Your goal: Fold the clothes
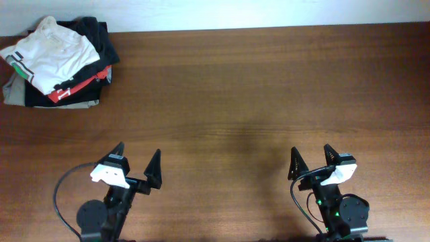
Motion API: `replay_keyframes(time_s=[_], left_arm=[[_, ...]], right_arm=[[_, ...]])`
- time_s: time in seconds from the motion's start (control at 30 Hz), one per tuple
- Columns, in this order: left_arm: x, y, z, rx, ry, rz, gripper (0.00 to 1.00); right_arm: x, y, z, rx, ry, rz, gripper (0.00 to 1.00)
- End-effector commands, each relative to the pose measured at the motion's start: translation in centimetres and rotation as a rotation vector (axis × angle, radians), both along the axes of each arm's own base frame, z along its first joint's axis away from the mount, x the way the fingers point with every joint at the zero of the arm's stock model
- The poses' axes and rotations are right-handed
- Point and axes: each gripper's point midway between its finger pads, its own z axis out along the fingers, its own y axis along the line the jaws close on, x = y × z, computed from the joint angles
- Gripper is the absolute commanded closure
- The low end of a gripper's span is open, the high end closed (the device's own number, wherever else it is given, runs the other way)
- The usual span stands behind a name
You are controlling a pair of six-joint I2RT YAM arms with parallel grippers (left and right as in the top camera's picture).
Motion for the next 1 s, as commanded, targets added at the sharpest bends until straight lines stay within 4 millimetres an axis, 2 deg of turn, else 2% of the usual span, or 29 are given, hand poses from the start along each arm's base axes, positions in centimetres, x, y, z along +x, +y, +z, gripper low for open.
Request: replay_keyframes(time_s=[0.0, 0.03, 0.1, 0.2, 0.3, 0.97], left_arm=[[-0.1, 2.5, -1.2, -0.072, -0.027, 0.166, 0.01], [-0.1, 3.0, -1.5, -0.071, -0.038, 0.198, 0.01], [0.0, 3.5, -3.6, -0.067, -0.012, 0.235, 0.01], [-0.3, 4.0, -4.6, -0.006, 0.016, 0.261, 0.01], [-0.3, 4.1, -4.5, 0.07, 0.005, 0.262, 0.01], [-0.3, 4.1, -4.6, 0.07, 0.005, 0.262, 0.01]], right_arm=[[0.0, 0.1, -0.2, 0.007, 0.005, 0.001, 0.01], [0.0, 0.1, -0.2, 0.007, 0.005, 0.001, 0.01], [0.0, 0.1, -0.2, 0.007, 0.005, 0.001, 0.01], [0.0, 0.1, -0.2, 0.007, 0.005, 0.001, 0.01], [0.0, 0.1, -0.2, 0.007, 0.005, 0.001, 0.01], [0.0, 0.1, -0.2, 0.007, 0.005, 0.001, 0.01]])
